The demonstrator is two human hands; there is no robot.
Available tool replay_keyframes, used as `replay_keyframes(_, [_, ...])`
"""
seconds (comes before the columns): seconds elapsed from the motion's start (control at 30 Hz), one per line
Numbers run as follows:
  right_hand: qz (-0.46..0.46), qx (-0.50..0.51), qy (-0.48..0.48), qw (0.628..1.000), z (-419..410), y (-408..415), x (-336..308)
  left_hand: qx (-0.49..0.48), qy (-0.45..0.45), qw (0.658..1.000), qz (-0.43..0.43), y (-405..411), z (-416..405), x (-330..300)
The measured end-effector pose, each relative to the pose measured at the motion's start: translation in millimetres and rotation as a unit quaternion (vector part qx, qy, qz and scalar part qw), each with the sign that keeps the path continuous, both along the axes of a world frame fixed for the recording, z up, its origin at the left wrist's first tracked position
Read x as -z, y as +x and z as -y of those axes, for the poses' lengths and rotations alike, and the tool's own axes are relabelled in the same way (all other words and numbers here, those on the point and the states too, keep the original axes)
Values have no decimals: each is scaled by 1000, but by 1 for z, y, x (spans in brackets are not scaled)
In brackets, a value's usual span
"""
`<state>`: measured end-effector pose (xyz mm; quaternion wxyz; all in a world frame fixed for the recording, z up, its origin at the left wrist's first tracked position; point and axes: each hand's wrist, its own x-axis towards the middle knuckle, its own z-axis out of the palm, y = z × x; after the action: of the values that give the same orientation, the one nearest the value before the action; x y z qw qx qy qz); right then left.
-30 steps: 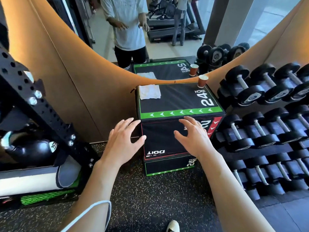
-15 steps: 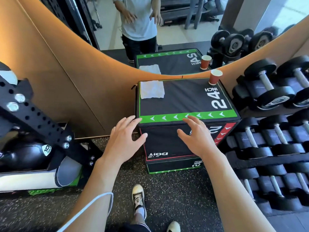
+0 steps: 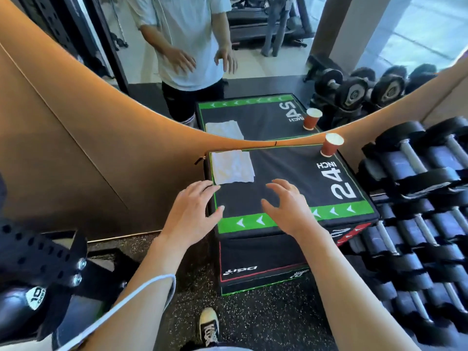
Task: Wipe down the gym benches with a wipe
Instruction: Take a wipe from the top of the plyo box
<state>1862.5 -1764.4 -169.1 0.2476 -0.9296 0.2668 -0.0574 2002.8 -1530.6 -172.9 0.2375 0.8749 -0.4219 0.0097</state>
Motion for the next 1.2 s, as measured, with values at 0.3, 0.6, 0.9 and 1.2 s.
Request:
replay_keyframes(0.3, [-48, -15, -30, 998, 11, 65, 23, 35, 20, 999, -18, 82, 21, 28])
replay_keyframes(0.6, [-96, -88, -25, 991, 40, 151, 55, 20, 54, 997, -47, 118, 45, 58])
replay_keyframes(0.9, [-156, -158, -44, 974, 70, 215, 103, 2, 120, 991, -63, 136, 69, 81])
replay_keyframes(1.2, [-165, -186, -66, 966, 82, 206, 135, 34, 181, 980, -70, 136, 107, 100])
